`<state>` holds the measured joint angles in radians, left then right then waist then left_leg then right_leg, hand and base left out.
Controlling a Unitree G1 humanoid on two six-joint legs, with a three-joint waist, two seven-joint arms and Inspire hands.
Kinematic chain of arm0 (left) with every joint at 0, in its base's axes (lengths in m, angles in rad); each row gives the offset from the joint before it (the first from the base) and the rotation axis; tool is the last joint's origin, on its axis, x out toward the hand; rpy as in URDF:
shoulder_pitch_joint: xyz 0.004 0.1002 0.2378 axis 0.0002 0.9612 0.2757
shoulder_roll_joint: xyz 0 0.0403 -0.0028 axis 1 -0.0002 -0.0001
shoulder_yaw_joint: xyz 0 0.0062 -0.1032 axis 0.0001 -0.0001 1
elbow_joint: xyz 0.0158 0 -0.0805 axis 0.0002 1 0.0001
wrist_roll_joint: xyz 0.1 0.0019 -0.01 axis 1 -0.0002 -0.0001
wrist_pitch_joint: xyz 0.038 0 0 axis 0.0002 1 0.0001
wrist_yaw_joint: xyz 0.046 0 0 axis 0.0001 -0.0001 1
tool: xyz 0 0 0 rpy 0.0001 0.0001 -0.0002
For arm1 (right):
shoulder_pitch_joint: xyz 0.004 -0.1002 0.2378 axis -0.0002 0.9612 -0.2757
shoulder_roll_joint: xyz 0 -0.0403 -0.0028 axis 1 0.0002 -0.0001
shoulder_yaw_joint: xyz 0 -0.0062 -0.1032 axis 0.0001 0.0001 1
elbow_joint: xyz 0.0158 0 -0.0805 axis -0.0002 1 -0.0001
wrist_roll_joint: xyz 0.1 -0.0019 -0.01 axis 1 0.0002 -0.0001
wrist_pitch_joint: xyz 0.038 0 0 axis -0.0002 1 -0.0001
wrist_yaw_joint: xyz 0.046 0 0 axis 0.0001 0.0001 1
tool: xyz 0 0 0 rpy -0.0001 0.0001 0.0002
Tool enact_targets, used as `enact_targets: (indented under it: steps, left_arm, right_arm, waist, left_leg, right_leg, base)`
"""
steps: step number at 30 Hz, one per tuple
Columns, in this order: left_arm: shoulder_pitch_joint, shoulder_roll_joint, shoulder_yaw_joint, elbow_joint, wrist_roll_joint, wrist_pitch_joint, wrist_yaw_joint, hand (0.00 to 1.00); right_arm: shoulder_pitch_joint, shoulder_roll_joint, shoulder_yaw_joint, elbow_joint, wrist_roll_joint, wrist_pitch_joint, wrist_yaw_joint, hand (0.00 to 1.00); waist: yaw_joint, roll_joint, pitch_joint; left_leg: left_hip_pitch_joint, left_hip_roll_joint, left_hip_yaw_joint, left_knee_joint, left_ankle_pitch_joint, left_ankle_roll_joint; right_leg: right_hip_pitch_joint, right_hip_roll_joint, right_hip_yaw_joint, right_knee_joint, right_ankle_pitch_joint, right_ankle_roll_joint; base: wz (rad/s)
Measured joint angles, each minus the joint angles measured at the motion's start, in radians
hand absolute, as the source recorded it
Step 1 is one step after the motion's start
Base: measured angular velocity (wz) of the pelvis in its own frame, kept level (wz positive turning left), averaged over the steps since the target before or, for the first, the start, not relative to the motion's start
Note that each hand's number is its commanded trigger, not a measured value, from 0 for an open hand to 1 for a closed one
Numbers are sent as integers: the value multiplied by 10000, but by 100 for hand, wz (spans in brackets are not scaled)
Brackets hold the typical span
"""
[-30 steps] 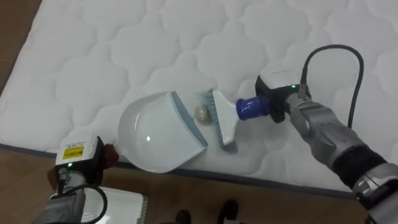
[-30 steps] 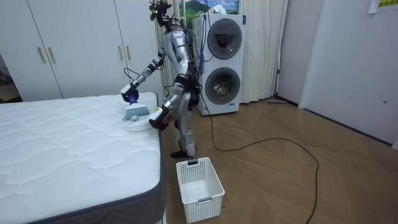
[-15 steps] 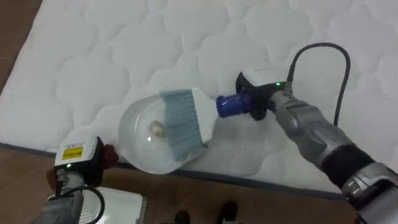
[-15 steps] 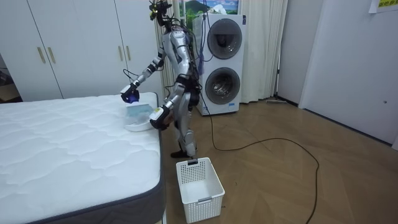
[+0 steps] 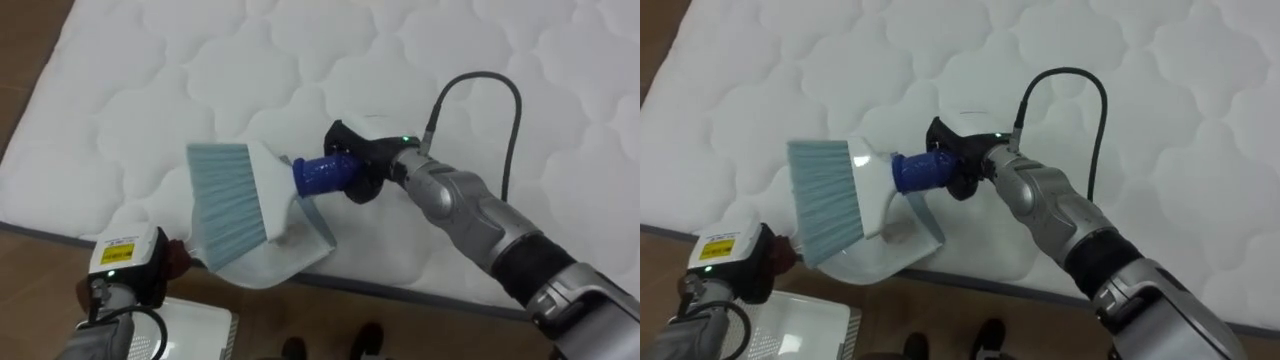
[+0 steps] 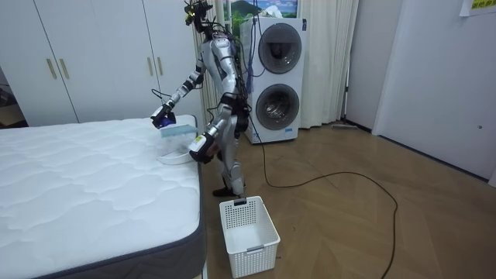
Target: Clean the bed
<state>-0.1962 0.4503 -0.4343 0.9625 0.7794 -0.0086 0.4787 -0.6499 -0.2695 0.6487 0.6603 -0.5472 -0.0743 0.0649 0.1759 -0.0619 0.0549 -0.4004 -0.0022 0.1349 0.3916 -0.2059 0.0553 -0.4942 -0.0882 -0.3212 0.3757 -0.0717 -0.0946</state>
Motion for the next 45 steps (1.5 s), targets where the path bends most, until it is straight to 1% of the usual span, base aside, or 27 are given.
enact_targets:
  steps: [10, 16, 18, 22, 24, 25, 27, 28, 29, 30, 32, 33, 34, 35, 36, 37, 38, 39, 40, 41, 42, 43, 44, 45]
  left_arm:
    - [0, -49, 25, 50, 0, -75, 87, 100]
    - [6, -84, -12, 48, -17, -84, 162, 100]
    - [12, -83, -18, 48, -16, -95, 190, 100]
    - [14, -85, -10, 46, -15, -132, 220, 100]
    - [9, -85, 3, 45, -15, -142, 220, 100]
    - [10, -85, 16, 40, -15, -152, 220, 100]
    - [10, -85, 50, 41, -7, -178, 219, 100]
    - [11, -85, 55, 41, -20, -195, 219, 100]
    - [3, -85, 86, 41, -15, -234, 219, 100]
    - [-10, -85, 103, 41, -10, -246, 220, 100]
    - [-14, -84, 281, 17, -7, -294, 221, 100]
    - [-14, -86, 340, 16, -7, -297, 221, 100]
    - [-12, -93, 457, 16, -2, -314, 221, 100]
    - [-17, -96, 701, 6, 33, -421, 221, 100]
    - [-18, -99, 856, -6, 97, -487, 234, 100]
    - [-12, -100, 1152, -24, 208, -586, 340, 100]
    - [37, -100, 1449, -139, 362, -608, 432, 100]
    - [91, -99, 1576, -247, 439, -620, 476, 100]
    - [267, -99, 1684, -446, 463, -627, 623, 100]
    - [534, -98, 1852, -731, 447, -641, 667, 100]
    - [652, -99, 1904, -842, 427, -640, 698, 100]
    - [904, -98, 2053, -1162, 414, -635, 707, 100]
    - [1142, -97, 2201, -1567, 425, -636, 703, 100]
    - [1248, -103, 2290, -1769, 435, -648, 702, 100]
  right_arm:
    - [1, -49, -3, 0, -3, -3, 44, 100]
    - [7, -97, -6, 2, 61, -9, 29, 100]
    - [11, -98, -8, 2, 322, -18, 6, 100]
    - [16, -186, -78, 36, 1207, -233, -243, 100]
    - [41, -266, -220, 36, 1371, -327, -394, 100]
    - [86, -330, -414, 34, 1607, -416, -418, 100]
    - [156, -469, -613, 35, 1979, -464, -575, 100]
    - [280, -559, -802, 55, 2245, -508, -673, 100]
    - [389, -628, -1002, 182, 2571, -619, -813, 100]
    - [440, -648, -1144, 271, 2689, -670, -874, 100]
    - [691, -715, -1672, 442, 2906, -691, -1156, 100]
    - [793, -729, -1818, 443, 2953, -691, -1239, 100]
    - [1016, -776, -2105, 442, 3099, -698, -1375, 100]
    - [1226, -862, -2412, 444, 3220, -720, -1483, 100]
    - [1317, -907, -2576, 455, 3259, -754, -1551, 83]
    - [1455, -993, -2933, 462, 3326, -785, -1648, 72]
    - [1572, -1051, -3357, 462, 3591, -803, -1771, 60]
    - [1653, -1077, -3578, 465, 3765, -815, -1876, 51]
    - [1884, -1142, -3913, 467, 4162, -815, -2093, 26]
    - [2090, -1233, -4098, 467, 4488, -809, -2269, 0]
    - [2162, -1303, -4117, 466, 4650, -808, -2328, 0]
    - [2291, -1392, -4247, 464, 4841, -808, -2358, 0]
    - [2418, -1432, -4393, 460, 4944, -808, -2369, 0]
    - [2471, -1487, -4398, 460, 5001, -808, -2362, 0]
  waist:
    - [34, 3, 2]
    - [-5, 48, 29]
    - [-13, 59, 36]
    - [-70, 69, 41]
    - [-92, 72, 43]
    - [-95, 73, 42]
    - [-95, 74, 42]
    - [-106, 94, 54]
    - [-123, 117, 51]
    - [-157, 125, 55]
    - [-367, 186, 33]
    - [-390, 186, 33]
    - [-441, 196, 29]
    - [-479, 209, 33]
    - [-501, 215, 35]
    - [-566, 255, 19]
    - [-592, 314, 6]
    - [-597, 348, 6]
    - [-593, 437, -28]
    - [-600, 546, -99]
    - [-625, 600, -140]
    - [-658, 673, -207]
    - [-711, 706, -257]
    - [-729, 701, -280]
  left_leg:
    - [-30, 0, 2, 9, 0, 0]
    - [-34, 5, -79, 22, 0, 0]
    - [-7, 4, -100, 43, 0, 0]
    - [0, -7, -148, 20, 0, -1]
    - [-1, -6, -157, -8, 0, -1]
    - [1, -8, -157, -1, 0, 0]
    - [42, -10, -150, 25, 0, 0]
    - [117, -6, -173, 26, 0, 0]
    - [172, -5, -206, 27, 0, 0]
    - [190, -6, -216, 25, 0, -1]
    - [218, -15, -345, 18, 0, -1]
    - [256, -14, -347, 10, 0, -1]
    - [340, -9, -359, 29, -1, -2]
    - [417, -5, -364, 27, -5, -3]
    - [454, -3, -363, 20, -5, -3]
    - [491, -1, -364, 12, -6, -2]
    - [538, 2, -348, -23, -5, -2]
    - [592, 4, -326, -45, -5, -2]
    - [791, 0, -298, -158, -5, -1]
    - [998, -1, -273, -274, -5, -1]
    - [1108, -1, -267, -344, -4, -1]
    - [1307, -8, -213, -516, -1, -3]
    - [1458, -9, -183, -595, 5, -10]
    - [1526, -7, -159, -634, 8, -15]
  right_leg:
    - [-43, -6, 2, 45, 2, -2]
    - [26, -12, -82, 31, 2, -2]
    - [59, -12, -94, 31, 2, -2]
    - [81, -19, -113, 31, 2, -2]
    - [93, -20, -122, 18, 2, -2]
    - [94, -21, -116, 17, 2, -2]
    - [121, -23, -110, 18, 2, -1]
    - [211, -17, -130, -3, 2, -1]
    - [280, -13, -136, -6, 0, 2]
    - [306, -11, -136, -16, -1, 3]
    - [450, -14, -248, -108, -3, 12]
    - [487, -10, -251, -122, -7, 19]
    - [575, 5, -251, -153, -14, 29]
    - [667, 11, -250, -165, -20, 37]
    - [701, 15, -247, -179, -20, 38]
    - [754, 24, -249, -228, -19, 40]
    - [805, 49, -236, -321, -4, 60]
    - [849, 53, -227, -340, 1, 65]
    - [1011, 56, -210, -379, -3, 76]
    - [1181, 84, -164, -446, -19, 102]
    - [1272, 100, -154, -507, -17, 112]
    - [1383, 106, -98, -499, -52, 142]
    - [1465, 111, -73, -484, -100, 151]
    - [1506, 117, -57, -481, -122, 151]
  base:
    - [0]
    - [4]
    - [2]
    - [1]
    - [2]
    - [0]
    - [0]
    - [5]
    - [5]
    - [10]
    - [14]
    - [7]
    - [0]
    - [0]
    - [0]
    - [0]
    - [-4]
    - [-6]
    - [-9]
    - [-8]
    - [-11]
    - [-9]
    - [-9]
    - [-6]
